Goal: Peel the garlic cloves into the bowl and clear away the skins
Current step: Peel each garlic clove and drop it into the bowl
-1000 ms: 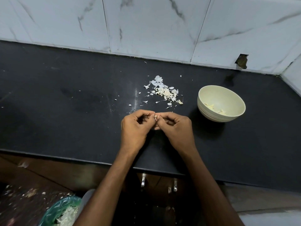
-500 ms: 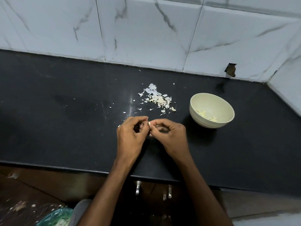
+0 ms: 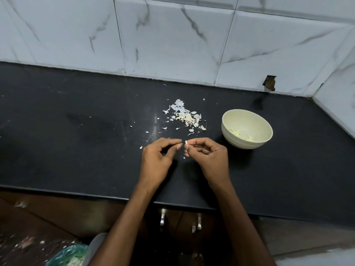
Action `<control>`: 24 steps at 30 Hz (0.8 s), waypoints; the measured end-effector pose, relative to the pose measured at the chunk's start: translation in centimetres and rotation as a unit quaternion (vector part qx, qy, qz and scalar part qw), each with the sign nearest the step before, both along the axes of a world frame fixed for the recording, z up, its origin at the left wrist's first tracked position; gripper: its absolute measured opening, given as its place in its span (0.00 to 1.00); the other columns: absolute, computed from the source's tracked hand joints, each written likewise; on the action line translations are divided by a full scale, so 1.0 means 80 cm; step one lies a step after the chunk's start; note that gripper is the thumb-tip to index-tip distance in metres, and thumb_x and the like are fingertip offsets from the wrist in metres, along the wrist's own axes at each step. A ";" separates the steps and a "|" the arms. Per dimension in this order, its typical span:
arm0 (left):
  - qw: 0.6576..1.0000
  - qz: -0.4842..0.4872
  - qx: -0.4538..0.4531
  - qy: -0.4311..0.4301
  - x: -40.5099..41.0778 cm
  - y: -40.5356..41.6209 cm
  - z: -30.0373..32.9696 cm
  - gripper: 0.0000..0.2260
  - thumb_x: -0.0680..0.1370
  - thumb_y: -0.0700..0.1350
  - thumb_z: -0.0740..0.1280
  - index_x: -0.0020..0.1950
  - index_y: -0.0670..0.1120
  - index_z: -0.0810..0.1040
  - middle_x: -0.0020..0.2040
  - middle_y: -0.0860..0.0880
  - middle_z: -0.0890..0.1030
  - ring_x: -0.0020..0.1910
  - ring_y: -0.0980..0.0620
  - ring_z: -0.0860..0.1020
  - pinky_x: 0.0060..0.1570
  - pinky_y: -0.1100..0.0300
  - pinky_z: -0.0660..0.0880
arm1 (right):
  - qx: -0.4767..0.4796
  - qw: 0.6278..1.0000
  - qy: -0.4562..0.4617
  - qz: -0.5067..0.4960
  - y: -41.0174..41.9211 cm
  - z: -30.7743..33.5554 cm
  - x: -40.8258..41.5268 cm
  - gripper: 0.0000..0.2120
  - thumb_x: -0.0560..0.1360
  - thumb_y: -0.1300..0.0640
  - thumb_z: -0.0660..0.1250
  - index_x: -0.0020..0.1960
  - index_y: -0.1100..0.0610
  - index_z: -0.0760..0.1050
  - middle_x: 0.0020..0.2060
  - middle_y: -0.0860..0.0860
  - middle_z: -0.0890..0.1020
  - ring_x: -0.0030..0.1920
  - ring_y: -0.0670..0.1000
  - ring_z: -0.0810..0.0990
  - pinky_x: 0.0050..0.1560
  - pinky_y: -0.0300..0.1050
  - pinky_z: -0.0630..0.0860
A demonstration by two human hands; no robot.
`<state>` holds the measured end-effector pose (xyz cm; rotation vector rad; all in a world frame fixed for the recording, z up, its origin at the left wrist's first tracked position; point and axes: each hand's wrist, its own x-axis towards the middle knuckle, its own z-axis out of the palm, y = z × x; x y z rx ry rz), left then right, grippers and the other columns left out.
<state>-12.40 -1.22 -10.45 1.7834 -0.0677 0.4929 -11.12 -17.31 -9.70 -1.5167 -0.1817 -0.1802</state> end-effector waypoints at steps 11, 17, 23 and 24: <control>0.976 -0.114 -0.163 0.087 -0.003 0.007 0.013 0.05 0.80 0.37 0.72 0.48 0.37 0.87 0.40 0.46 0.87 0.36 0.56 0.78 0.38 0.64 0.76 | -0.076 0.996 -0.052 0.005 0.004 -0.006 -0.001 0.06 0.76 0.65 0.76 0.52 0.59 0.87 0.46 0.51 0.88 0.48 0.50 0.88 0.52 0.42 0.82; 0.969 -0.133 -0.179 0.108 0.003 0.013 0.012 0.05 0.79 0.37 0.73 0.47 0.37 0.88 0.43 0.41 0.87 0.39 0.51 0.78 0.38 0.60 0.77 | -0.065 0.997 -0.035 0.007 0.003 -0.002 -0.001 0.06 0.75 0.65 0.77 0.51 0.60 0.87 0.45 0.51 0.89 0.47 0.50 0.88 0.51 0.42 0.83; 0.979 -0.092 -0.150 0.099 0.006 0.011 0.010 0.03 0.78 0.38 0.74 0.46 0.41 0.89 0.39 0.45 0.87 0.35 0.53 0.77 0.35 0.61 0.76 | -0.053 0.998 -0.023 0.022 0.003 -0.001 0.000 0.06 0.75 0.66 0.76 0.52 0.62 0.86 0.44 0.53 0.89 0.47 0.55 0.89 0.53 0.47 0.84; 0.980 -0.091 -0.147 0.098 0.005 0.011 0.008 0.03 0.78 0.39 0.74 0.47 0.42 0.89 0.40 0.44 0.87 0.36 0.52 0.77 0.36 0.60 0.76 | -0.049 0.998 -0.019 0.024 0.003 -0.001 0.000 0.06 0.75 0.66 0.76 0.52 0.63 0.86 0.44 0.53 0.89 0.47 0.55 0.89 0.52 0.46 0.84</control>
